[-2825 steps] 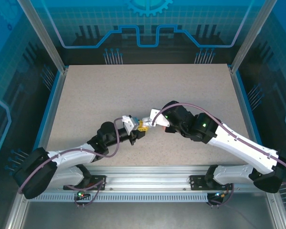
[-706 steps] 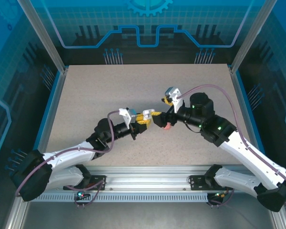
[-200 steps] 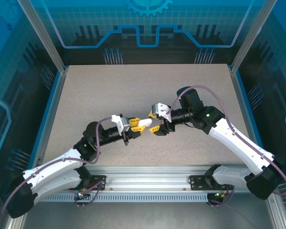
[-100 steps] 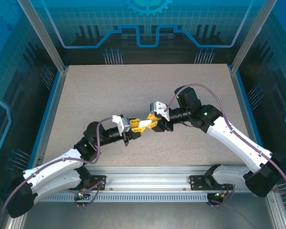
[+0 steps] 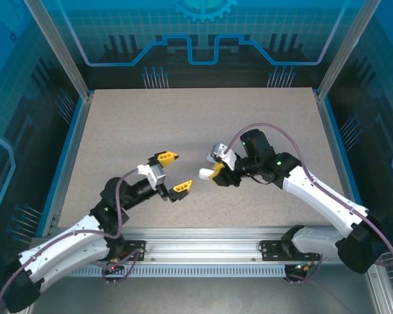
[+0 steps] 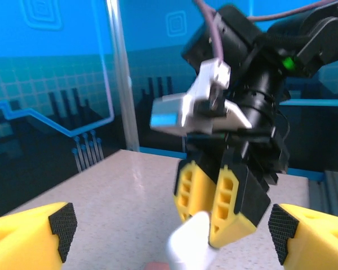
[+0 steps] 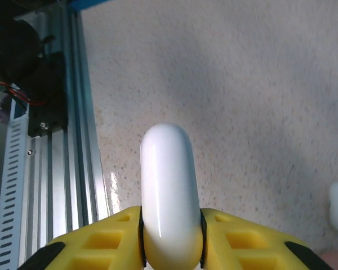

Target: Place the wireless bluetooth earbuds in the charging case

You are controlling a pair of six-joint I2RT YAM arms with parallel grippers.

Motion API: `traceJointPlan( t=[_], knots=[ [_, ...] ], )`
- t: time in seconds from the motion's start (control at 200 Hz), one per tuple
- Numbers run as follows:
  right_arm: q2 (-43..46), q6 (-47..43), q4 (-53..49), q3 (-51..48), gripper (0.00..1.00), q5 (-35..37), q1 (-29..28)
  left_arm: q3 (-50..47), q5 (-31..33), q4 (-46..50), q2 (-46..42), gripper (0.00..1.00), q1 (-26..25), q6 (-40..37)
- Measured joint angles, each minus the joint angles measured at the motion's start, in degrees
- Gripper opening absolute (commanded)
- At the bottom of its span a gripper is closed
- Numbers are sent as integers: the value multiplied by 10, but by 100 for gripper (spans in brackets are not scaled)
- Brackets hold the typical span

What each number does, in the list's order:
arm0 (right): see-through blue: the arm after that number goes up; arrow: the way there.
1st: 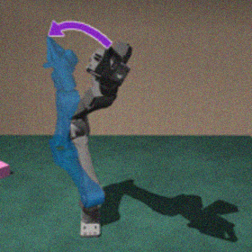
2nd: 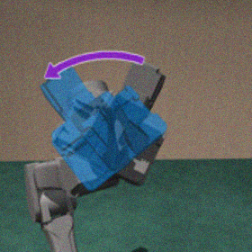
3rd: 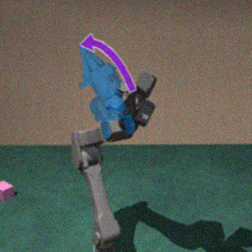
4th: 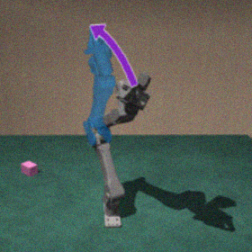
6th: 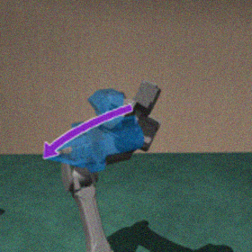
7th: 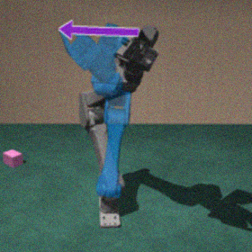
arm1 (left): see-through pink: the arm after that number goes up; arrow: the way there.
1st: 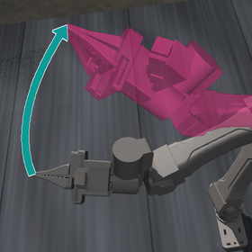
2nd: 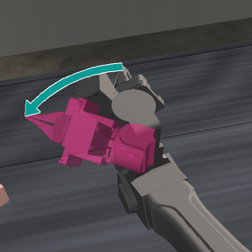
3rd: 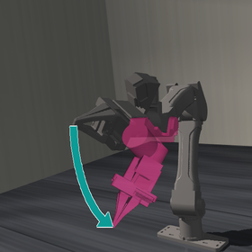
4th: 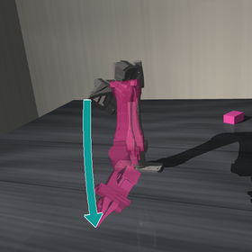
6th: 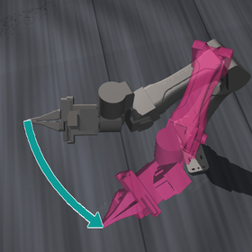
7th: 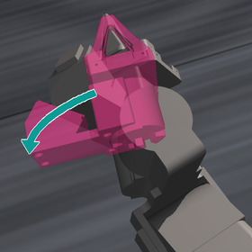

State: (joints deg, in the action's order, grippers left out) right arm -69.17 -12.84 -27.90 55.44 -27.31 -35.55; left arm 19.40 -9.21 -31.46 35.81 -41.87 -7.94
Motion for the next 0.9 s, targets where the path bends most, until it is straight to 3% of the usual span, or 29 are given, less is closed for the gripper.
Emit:
traceJointPlan(
  t=[0.22, 0.45, 0.655, 0.9],
  knots=[
    [-114, 74, 28, -38, 28, 21, -2, -4, 46, 31, -68, 94, 0, -11],
    [-244, 104, 31, -28, 28, 40, -19, -4, 61, 47, -54, 95, 0, -13],
    [-292, 114, 35, 1, 30, 35, -22, -4, 67, 50, -42, 96, 0, -12],
    [-307, 127, 40, 6, 57, 59, -23, -4, 87, 59, -36, 97, 0, -12]
  ],
)
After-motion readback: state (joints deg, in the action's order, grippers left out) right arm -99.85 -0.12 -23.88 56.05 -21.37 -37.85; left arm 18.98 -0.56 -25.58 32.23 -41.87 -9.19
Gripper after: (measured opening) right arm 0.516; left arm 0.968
